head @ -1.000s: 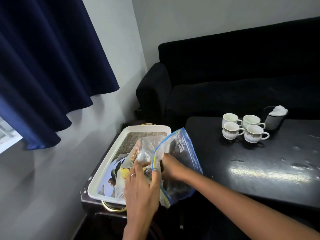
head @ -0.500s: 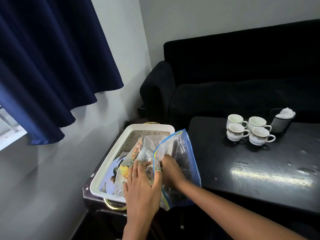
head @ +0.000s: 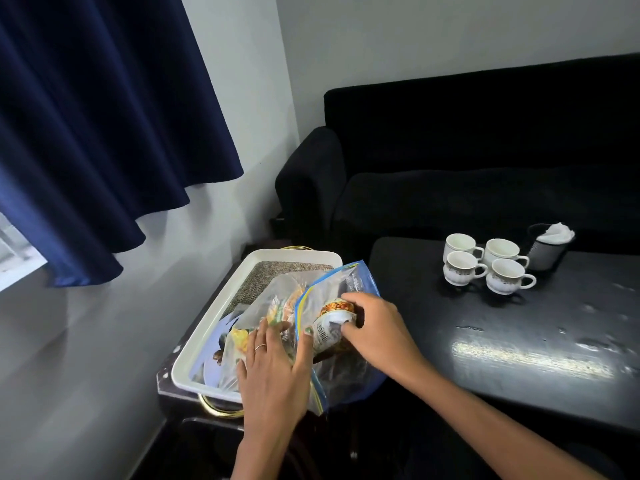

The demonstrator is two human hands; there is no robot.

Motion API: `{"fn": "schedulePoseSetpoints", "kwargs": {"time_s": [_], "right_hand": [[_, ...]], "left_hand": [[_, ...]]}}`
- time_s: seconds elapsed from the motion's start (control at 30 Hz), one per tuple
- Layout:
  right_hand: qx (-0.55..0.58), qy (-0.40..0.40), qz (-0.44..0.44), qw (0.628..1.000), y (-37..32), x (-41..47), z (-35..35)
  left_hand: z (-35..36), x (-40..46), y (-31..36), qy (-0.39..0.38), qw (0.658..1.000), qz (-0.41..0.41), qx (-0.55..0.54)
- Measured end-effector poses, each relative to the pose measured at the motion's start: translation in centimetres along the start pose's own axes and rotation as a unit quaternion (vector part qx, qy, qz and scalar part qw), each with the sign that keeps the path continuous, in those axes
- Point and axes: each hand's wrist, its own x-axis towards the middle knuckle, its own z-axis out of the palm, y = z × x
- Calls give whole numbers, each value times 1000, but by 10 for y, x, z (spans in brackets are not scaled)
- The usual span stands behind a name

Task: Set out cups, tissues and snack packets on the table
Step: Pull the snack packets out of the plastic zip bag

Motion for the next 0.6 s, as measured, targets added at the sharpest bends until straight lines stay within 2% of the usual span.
{"fn": "schedulePoseSetpoints", "kwargs": {"time_s": [0.2, 0.33, 0.43, 0.5, 0.6], "right_hand": [[119, 47, 55, 990, 9, -19, -34], [260, 75, 84, 959, 15, -32, -62], [389, 78, 132, 908, 15, -41, -83], [470, 69, 177, 862, 17, -48, -94], [572, 55, 237, 783, 22, -54, -102]], "left_hand": [[-2, -4, 5, 13, 999, 20, -24], [-2, -10, 17, 66, 993, 67, -66], [-2, -19, 33, 119, 978, 129, -111], [-1, -25, 45, 145, 963, 183, -137], [6, -39, 63, 124, 947, 226, -192]]}}
